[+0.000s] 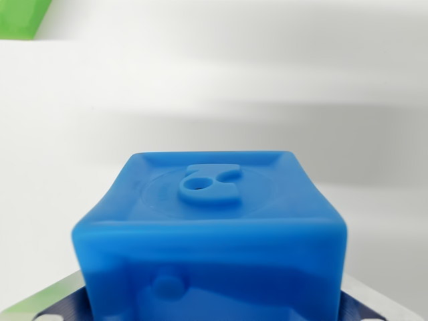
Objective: Stack cube
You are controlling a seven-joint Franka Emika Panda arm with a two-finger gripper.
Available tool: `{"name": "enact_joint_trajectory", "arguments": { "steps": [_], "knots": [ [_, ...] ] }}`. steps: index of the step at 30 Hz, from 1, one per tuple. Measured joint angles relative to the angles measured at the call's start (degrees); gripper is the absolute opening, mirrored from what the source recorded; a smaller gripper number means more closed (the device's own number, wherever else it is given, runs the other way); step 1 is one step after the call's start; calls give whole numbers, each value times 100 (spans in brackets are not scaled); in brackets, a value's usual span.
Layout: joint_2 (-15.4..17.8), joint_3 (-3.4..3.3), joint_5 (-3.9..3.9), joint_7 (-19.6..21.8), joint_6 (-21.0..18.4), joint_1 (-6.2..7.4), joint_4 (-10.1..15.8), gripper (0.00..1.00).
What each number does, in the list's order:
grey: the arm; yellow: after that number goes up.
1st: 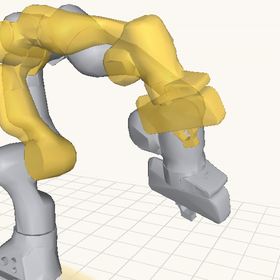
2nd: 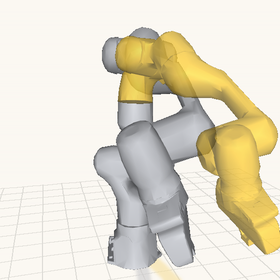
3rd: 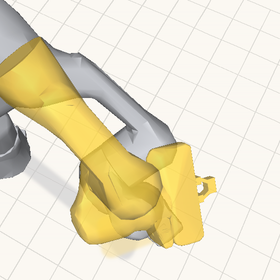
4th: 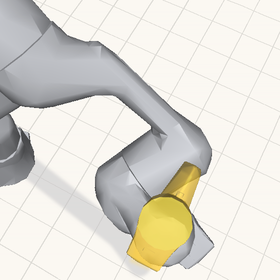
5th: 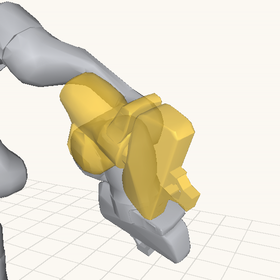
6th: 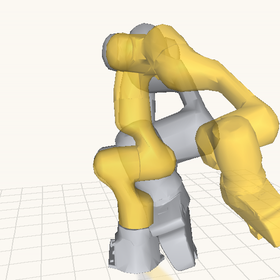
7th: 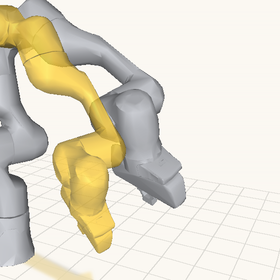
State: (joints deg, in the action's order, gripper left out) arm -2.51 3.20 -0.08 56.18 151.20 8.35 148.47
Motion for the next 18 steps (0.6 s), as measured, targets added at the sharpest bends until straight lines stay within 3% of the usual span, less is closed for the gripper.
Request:
{"name": "enact_joint_trajectory", "arguments": {
  "steps": [18],
  "knots": [
    [-304,27,-30,1027,-214,270,-517,0]
  ]
}}
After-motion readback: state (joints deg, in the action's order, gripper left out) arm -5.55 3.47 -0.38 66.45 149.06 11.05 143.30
